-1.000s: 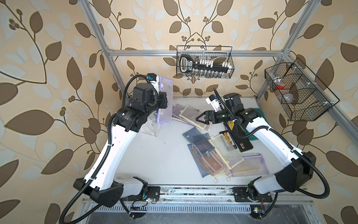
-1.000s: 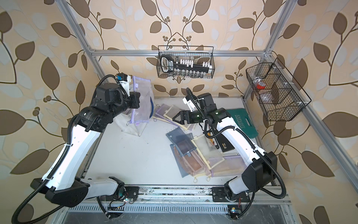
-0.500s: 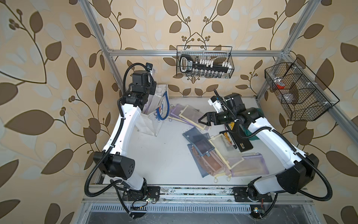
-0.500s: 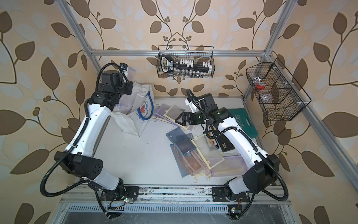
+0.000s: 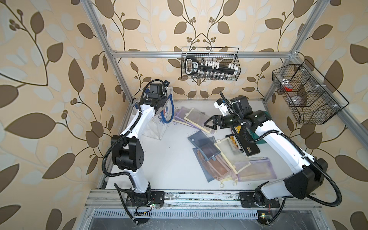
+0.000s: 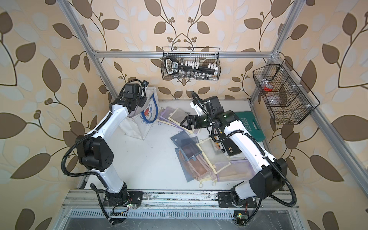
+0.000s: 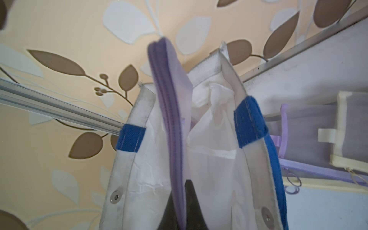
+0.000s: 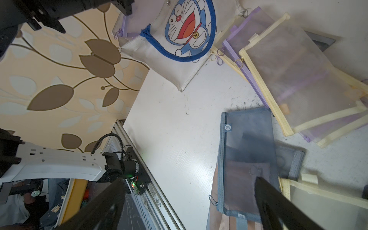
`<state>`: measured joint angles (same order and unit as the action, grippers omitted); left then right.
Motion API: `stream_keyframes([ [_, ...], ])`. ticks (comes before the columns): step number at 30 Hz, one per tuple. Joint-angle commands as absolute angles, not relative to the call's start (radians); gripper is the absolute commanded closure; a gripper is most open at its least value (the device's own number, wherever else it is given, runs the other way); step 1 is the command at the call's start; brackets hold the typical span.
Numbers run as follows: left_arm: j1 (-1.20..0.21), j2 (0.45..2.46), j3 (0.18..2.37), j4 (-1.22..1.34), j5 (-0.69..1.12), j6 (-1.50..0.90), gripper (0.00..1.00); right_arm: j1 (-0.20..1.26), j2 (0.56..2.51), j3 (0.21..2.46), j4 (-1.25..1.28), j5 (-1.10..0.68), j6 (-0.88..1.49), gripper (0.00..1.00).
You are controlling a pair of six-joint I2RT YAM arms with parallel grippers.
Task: Put the pencil pouch into the canvas bag
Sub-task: Place the pencil pouch in the canvas bag.
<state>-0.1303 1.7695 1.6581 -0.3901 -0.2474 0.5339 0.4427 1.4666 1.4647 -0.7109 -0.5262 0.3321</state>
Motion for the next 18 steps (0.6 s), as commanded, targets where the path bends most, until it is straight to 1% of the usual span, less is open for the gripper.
stream_keyframes([
  [1, -0.11, 1.756, 1.652, -0.365, -0.261, 0.545, 1.0, 0.446, 1.478, 1.485, -0.698, -0.515, 0.334, 0.01],
  [6, -0.069, 1.772, 1.672, -0.451, -0.185, 0.395, 1.0, 0.446, 1.483, 1.496, -0.695, -0.518, 0.344, 0.01],
  [7, -0.057, 1.774, 1.683, -0.473, -0.163, 0.361, 0.99, 0.445, 1.485, 1.497, -0.696, -0.518, 0.345, 0.01],
  [8, -0.049, 1.779, 1.695, -0.493, -0.148, 0.335, 0.94, 0.445, 1.485, 1.497, -0.696, -0.518, 0.345, 0.01],
  [13, -0.041, 1.779, 1.794, -0.618, -0.103, 0.269, 0.48, 0.445, 1.475, 1.475, -0.692, -0.514, 0.354, 0.01],
  [16, -0.043, 1.736, 1.804, -0.643, -0.084, 0.222, 0.29, 0.445, 1.468, 1.46, -0.681, -0.514, 0.362, 0.01],
  [18, -0.047, 1.703, 1.809, -0.669, -0.063, 0.193, 0.25, 0.445, 1.464, 1.456, -0.681, -0.51, 0.364, 0.01],
])
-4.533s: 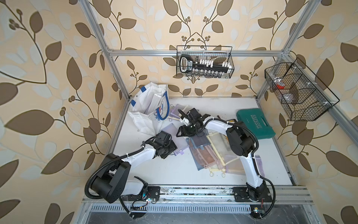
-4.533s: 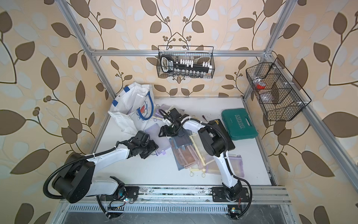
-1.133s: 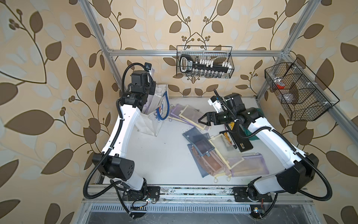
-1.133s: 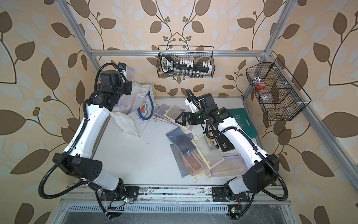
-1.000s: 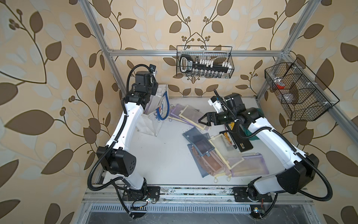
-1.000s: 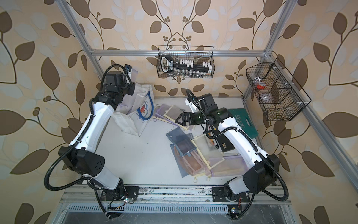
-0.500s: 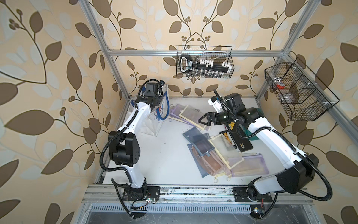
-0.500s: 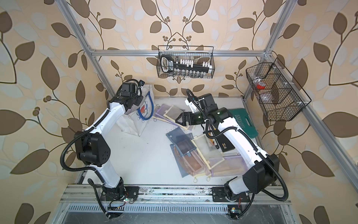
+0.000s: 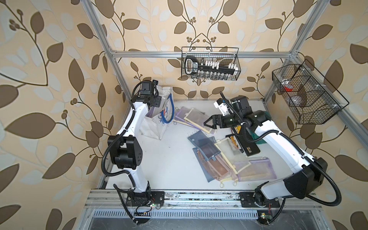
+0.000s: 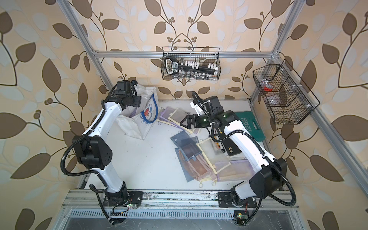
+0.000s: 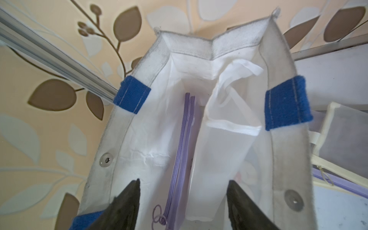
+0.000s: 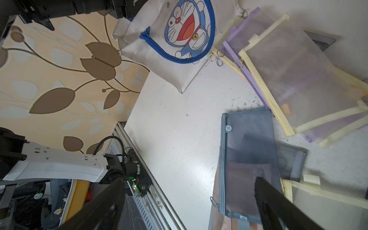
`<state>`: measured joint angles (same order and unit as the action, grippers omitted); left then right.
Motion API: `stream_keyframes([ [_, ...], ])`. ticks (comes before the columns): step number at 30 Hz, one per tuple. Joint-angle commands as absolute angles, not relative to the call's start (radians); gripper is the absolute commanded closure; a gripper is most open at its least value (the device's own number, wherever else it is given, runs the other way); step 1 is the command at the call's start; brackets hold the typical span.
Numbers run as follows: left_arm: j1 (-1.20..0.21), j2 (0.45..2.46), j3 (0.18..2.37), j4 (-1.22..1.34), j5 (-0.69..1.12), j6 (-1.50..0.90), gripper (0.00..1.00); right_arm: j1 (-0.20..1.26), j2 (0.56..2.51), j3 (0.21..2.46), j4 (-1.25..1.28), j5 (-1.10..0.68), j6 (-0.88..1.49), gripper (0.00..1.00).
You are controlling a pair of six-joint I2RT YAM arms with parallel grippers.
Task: Put the pencil pouch into the canvas bag
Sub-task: Place the pencil pouch in the canvas bag, then pick up the pencil pouch.
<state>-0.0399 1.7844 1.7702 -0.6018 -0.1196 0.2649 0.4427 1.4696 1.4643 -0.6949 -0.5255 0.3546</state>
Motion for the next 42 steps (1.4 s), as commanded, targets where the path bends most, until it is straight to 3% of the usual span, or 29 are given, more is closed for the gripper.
stream_keyframes([
  [1, -0.053, 1.681, 1.807, -0.682, -0.056, 0.183, 0.24, 0.446, 1.463, 1.452, -0.679, -0.505, 0.363, 0.01],
  [8, -0.138, 1.483, 1.692, -0.748, 0.027, 0.018, 0.18, 0.44, 1.466, 1.39, -0.69, -0.467, 0.36, 0.01],
  [14, -0.375, 1.303, 1.458, -0.79, 0.037, -0.22, 0.08, 0.41, 1.474, 1.262, -0.682, -0.459, 0.369, 0.01],
  [19, -0.596, 1.228, 1.232, -0.741, 0.044, -0.462, 0.08, 0.342, 1.46, 1.097, -0.609, -0.518, 0.406, 0.01],
  [26, -0.788, 1.275, 1.029, -0.538, 0.112, -0.734, 0.14, 0.323, 1.499, 1.003, -0.581, -0.504, 0.382, 0.01],
  [32, -0.807, 1.376, 0.969, -0.396, 0.118, -0.904, 0.22, 0.322, 1.548, 0.965, -0.525, -0.515, 0.372, 0.02],
  [42, -0.695, 1.493, 0.836, -0.151, 0.206, -1.09, 0.19, 0.321, 1.716, 1.053, -0.499, -0.531, 0.329, 0.08],
])
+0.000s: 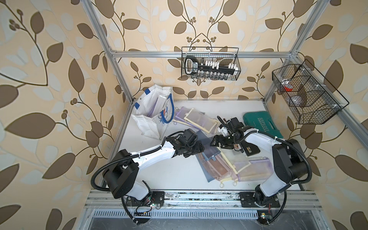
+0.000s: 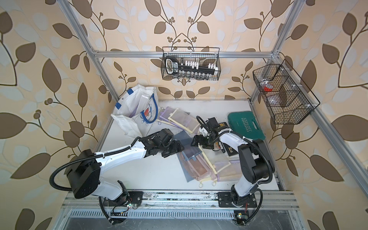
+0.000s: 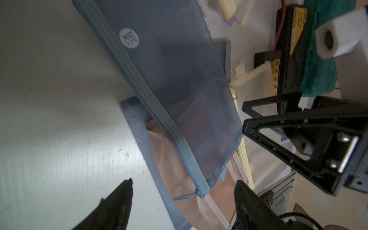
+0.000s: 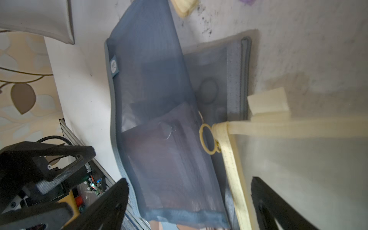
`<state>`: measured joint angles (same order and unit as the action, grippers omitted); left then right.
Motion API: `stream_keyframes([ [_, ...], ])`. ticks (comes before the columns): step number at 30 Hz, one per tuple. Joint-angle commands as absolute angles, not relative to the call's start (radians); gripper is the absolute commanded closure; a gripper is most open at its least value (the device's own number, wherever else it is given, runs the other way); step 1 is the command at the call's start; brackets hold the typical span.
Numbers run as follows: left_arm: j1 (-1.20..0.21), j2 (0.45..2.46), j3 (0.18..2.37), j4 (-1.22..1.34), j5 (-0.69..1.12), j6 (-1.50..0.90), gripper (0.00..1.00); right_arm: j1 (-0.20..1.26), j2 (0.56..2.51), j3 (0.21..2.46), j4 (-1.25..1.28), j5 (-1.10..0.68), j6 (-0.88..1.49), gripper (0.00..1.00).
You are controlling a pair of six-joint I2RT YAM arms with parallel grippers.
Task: Put the pencil pouch into the canvas bag
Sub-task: Pick up the pencil pouch.
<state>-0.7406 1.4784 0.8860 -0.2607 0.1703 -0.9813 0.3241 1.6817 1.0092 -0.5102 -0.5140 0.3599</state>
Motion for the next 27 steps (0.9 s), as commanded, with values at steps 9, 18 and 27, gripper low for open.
stream_keyframes([
  [9, -0.641, 1.623, 0.831, 0.014, 0.256, -1.157, 0.25, 0.356, 1.77, 1.066, -0.473, -0.568, 0.319, 0.24],
  [18, -0.633, 1.716, 0.885, 0.095, 0.259, -1.156, 0.42, 0.398, 1.78, 1.055, -0.456, -0.562, 0.324, 0.47],
  [27, -0.624, 1.667, 0.901, -0.015, 0.245, -1.089, 0.58, 0.412, 1.758, 1.083, -0.455, -0.58, 0.318, 0.65],
])
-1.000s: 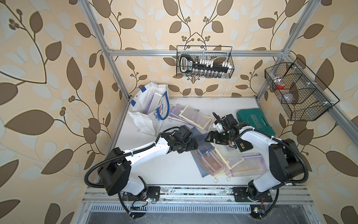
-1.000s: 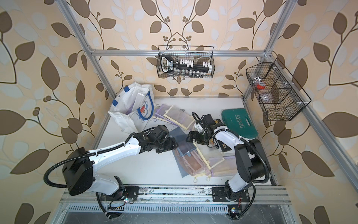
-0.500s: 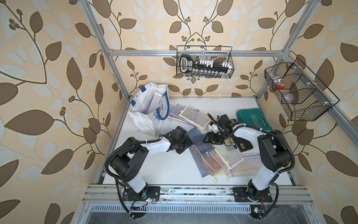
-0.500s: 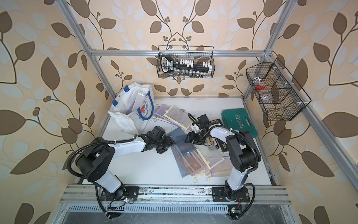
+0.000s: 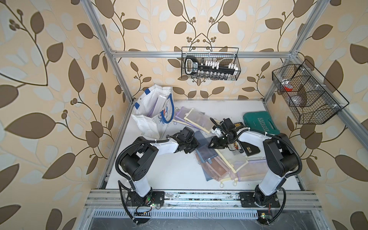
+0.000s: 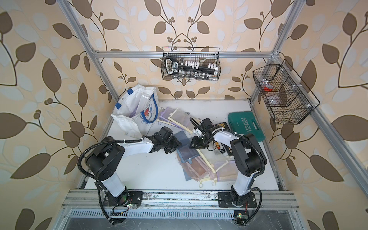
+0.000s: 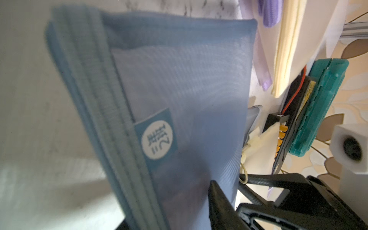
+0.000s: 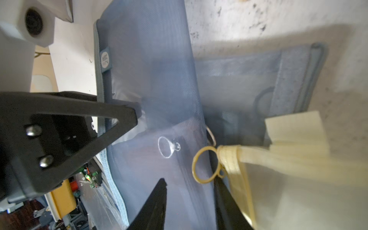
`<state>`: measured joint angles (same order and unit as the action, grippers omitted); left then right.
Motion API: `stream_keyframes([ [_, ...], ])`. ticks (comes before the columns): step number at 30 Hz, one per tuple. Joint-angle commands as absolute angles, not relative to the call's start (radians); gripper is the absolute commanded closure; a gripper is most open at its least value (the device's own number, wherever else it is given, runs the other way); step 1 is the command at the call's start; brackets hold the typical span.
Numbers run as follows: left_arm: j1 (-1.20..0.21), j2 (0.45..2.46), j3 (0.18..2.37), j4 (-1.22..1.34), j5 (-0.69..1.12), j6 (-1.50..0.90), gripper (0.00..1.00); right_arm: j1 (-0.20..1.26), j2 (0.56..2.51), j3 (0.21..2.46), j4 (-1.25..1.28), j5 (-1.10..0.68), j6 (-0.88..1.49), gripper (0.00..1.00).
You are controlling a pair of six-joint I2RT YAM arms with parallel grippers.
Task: Put the pencil pouch into the canvas bag
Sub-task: Pick up the pencil pouch.
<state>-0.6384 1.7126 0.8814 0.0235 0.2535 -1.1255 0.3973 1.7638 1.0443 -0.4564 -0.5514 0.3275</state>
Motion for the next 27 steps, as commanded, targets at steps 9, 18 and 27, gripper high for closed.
stream_keyframes([
  [9, -0.605, 1.576, 0.919, -0.164, 0.249, -0.981, 0.68, 0.47, 1.766, 1.067, -0.441, -0.581, 0.336, 0.66],
  [18, -0.605, 1.502, 0.945, -0.254, 0.203, -0.917, 0.96, 0.49, 1.745, 1.078, -0.443, -0.575, 0.337, 0.68],
  [27, -0.593, 1.355, 1.099, -0.503, 0.117, -0.7, 1.0, 0.489, 1.651, 1.131, -0.478, -0.561, 0.34, 0.53],
])
